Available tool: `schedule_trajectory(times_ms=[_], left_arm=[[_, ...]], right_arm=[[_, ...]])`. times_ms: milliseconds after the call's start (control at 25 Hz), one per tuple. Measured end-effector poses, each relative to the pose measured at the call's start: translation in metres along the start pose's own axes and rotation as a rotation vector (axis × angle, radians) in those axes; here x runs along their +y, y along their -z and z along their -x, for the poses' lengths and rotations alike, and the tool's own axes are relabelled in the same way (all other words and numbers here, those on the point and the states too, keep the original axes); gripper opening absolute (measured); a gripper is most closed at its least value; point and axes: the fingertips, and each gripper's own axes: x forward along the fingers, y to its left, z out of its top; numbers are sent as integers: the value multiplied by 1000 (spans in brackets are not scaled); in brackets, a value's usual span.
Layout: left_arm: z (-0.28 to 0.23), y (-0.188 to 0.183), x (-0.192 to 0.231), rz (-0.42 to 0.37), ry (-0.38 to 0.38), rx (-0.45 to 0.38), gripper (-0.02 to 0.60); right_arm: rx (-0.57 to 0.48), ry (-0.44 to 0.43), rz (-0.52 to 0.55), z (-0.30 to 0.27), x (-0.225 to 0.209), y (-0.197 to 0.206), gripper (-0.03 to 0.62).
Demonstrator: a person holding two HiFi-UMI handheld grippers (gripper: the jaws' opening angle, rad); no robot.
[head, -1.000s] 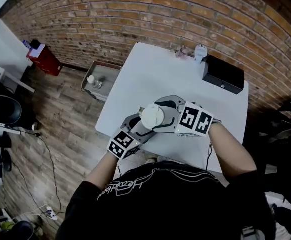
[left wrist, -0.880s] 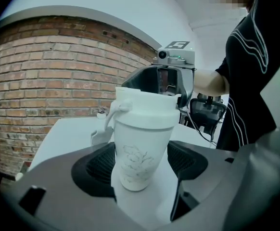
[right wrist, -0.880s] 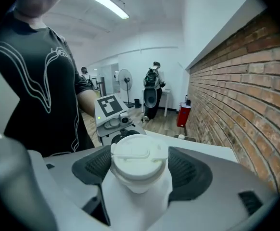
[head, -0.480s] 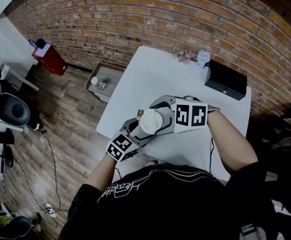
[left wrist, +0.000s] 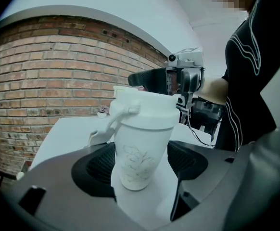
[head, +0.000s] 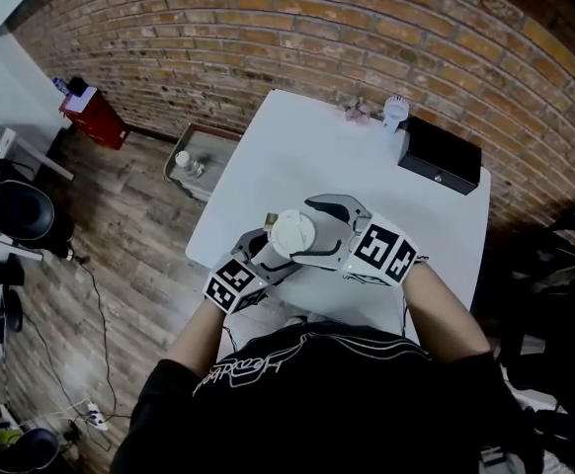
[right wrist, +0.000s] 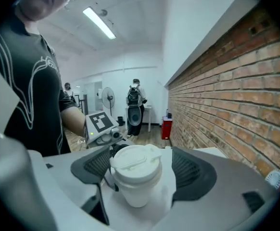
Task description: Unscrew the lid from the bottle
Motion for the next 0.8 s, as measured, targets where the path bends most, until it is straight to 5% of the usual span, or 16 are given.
schedule_trajectory(times_ms=[280, 800], left_arm=[[0, -1, -1, 1, -8, 10, 357], [-1, -2, -1, 2, -19, -1, 357]], right_arm=[[-34, 108, -69, -2, 3, 6, 357], [-39, 173, -109, -8, 6, 13, 324]])
